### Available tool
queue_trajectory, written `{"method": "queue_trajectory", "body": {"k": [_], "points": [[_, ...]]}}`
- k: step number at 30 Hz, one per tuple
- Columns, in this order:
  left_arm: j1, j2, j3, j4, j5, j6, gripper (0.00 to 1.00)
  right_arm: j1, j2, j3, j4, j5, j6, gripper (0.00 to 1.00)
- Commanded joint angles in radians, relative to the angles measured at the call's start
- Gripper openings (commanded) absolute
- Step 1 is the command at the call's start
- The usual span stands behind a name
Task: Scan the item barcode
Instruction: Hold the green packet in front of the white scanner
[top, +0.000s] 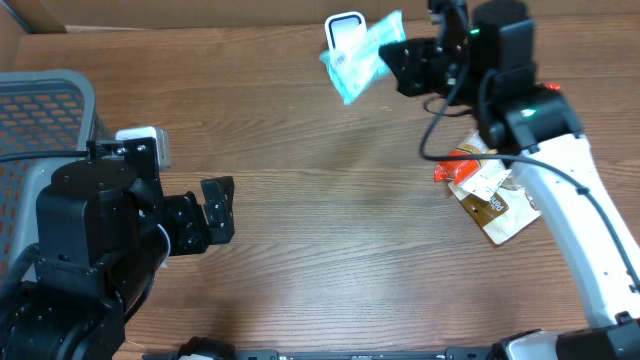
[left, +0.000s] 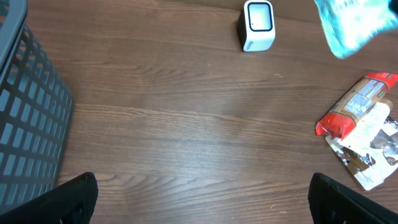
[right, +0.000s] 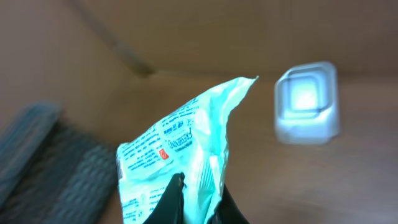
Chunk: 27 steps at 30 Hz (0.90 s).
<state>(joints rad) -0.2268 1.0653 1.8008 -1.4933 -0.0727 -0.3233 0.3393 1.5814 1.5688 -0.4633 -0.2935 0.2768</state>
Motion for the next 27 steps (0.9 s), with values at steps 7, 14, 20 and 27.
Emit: {"method": "queue_trajectory", "body": {"k": [7,14,20,27], "points": [[0.005,0.002,0.012,0.004,-0.013,-0.014,0.99,0.134,0.259,0.022,0.478,0.790,-0.775,0.04],[0.005,0.002,0.012,0.004,-0.013,-0.014,1.00,0.134,0.490,0.022,0.828,0.779,-1.413,0.04],[0.005,0.002,0.012,0.004,-0.013,-0.014,0.99,0.132,0.625,0.024,1.063,0.687,-1.543,0.04],[0.005,0.002,0.012,0.004,-0.013,-0.014,0.99,0.130,0.729,0.103,1.107,0.638,-1.568,0.04]]}}
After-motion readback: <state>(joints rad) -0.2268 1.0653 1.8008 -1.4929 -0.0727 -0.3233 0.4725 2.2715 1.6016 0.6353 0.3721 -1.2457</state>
